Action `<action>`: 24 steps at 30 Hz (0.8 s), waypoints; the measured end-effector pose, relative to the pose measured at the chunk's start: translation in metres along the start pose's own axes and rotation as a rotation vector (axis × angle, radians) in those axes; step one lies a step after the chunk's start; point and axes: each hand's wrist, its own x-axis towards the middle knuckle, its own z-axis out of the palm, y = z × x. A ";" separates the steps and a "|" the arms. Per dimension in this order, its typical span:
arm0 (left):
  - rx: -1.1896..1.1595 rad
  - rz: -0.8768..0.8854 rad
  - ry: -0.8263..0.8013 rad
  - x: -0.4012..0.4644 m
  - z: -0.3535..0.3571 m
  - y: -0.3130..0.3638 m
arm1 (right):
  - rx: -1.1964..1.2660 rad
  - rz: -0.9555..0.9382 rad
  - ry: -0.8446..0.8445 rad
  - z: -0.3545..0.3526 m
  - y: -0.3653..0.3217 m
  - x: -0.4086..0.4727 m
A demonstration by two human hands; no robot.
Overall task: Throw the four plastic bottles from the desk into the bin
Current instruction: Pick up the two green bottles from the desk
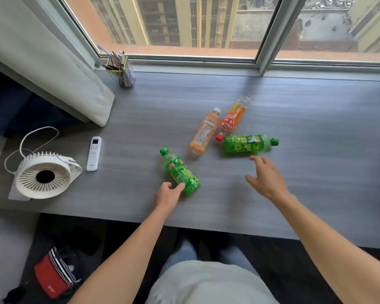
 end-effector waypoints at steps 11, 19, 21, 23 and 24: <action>-0.333 -0.172 0.251 0.055 0.031 0.053 | -0.379 -0.129 -0.047 -0.006 0.001 0.121; -0.218 -0.161 0.310 0.063 0.044 0.045 | -0.451 -0.121 -0.015 0.024 0.020 0.117; -0.192 -0.168 0.285 0.055 0.042 0.036 | -0.408 -0.099 -0.038 0.026 0.020 0.104; -0.141 -0.141 0.247 0.044 0.041 0.026 | -0.295 -0.055 -0.101 0.027 0.021 0.088; -0.102 -0.113 0.221 0.038 0.040 0.022 | -0.217 -0.022 -0.137 0.028 0.021 0.077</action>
